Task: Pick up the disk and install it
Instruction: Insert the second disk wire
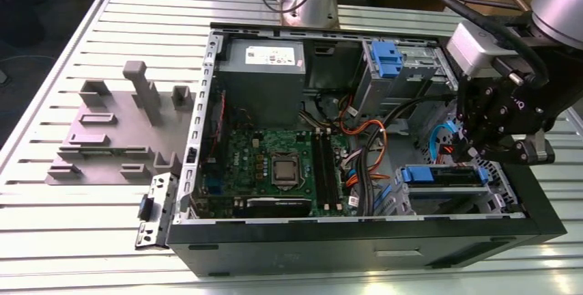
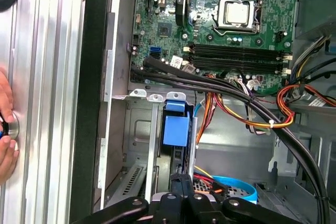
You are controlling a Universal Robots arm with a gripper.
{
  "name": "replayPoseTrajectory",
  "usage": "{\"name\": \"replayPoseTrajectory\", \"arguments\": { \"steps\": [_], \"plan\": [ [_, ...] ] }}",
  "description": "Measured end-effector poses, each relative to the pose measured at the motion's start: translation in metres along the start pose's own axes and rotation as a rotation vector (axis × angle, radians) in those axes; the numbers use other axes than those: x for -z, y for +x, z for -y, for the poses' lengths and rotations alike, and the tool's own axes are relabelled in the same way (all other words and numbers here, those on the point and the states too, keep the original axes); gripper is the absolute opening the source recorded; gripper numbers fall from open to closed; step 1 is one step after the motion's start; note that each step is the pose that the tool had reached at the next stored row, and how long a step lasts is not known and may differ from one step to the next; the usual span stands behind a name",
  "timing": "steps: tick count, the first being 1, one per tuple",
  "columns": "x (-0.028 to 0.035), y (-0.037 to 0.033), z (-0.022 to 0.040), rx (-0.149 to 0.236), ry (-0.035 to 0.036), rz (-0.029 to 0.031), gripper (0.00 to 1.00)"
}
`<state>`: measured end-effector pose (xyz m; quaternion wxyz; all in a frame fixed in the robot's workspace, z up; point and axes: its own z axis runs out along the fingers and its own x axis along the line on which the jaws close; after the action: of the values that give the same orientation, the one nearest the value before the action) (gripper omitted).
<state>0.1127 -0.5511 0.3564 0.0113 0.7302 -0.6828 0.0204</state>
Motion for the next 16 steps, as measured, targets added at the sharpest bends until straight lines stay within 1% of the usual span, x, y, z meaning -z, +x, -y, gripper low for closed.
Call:
{"name": "replayPoseTrajectory", "arguments": {
  "steps": [4,9,13,16],
  "plan": [
    [0.0007,-0.0001,0.0,0.0,-0.001,-0.0002,0.11],
    [0.0034,-0.002,0.0003,0.0,-0.0011,-0.001,0.11],
    [0.004,-0.0044,0.0004,0.0,-0.0011,-0.001,0.11],
    [0.0042,-0.0078,0.0006,0.0,-0.0011,-0.0011,0.11]
  ]
}}
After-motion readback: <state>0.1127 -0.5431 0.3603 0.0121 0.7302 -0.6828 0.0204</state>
